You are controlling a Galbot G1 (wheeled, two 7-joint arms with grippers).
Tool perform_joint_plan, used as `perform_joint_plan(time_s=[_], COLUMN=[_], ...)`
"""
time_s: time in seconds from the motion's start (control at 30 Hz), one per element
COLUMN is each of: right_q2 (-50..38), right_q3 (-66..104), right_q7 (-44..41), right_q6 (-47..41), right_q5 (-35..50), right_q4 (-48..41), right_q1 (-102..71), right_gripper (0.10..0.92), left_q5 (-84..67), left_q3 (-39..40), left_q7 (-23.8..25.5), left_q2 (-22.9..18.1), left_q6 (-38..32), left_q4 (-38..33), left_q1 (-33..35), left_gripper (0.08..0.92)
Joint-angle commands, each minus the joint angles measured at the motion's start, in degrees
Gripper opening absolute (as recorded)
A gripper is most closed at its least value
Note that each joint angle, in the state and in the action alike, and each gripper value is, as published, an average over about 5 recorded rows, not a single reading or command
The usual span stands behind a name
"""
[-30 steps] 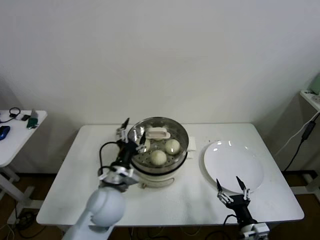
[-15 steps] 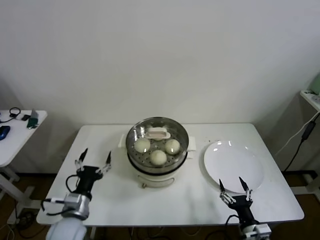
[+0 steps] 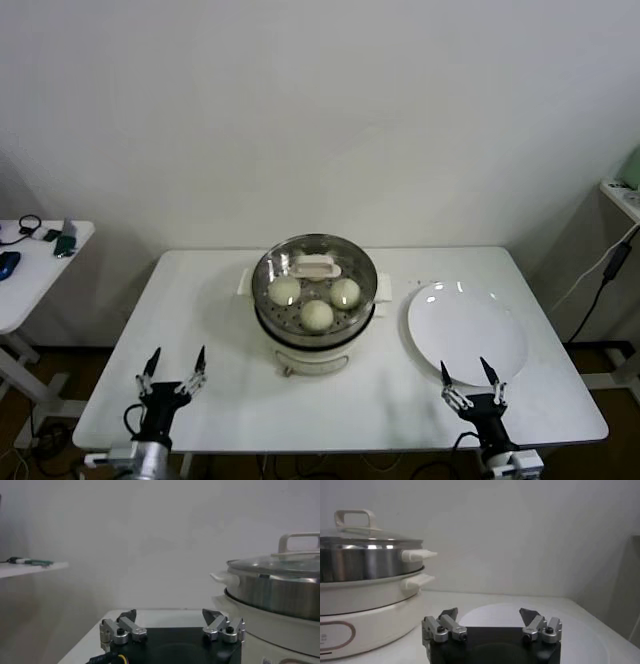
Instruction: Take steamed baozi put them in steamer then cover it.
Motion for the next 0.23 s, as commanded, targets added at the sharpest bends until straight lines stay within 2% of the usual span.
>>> perform_joint_plan(time_s=[0.03,0.23], right_q2=[0.0,-0.1], right_q3=[0.0,0.0], right_q7=[0.0,0.0], right_q6=[0.2,0.1], right_q5=[0.1,0.1], right_q4=[-0.2,0.0], right_q1=[0.0,0.0], right_gripper=[0.823,0.823], left_q5=[-3.0,-3.1], left_q3=[-1.0,-1.0], left_q7=[1.1,1.5], left_q2=[-1.1,-1.2], left_q6=[-4.3,-4.0], left_q4=[2.3,1.9], left_q1=[2.2,2.2], left_gripper=[0.823,0.823])
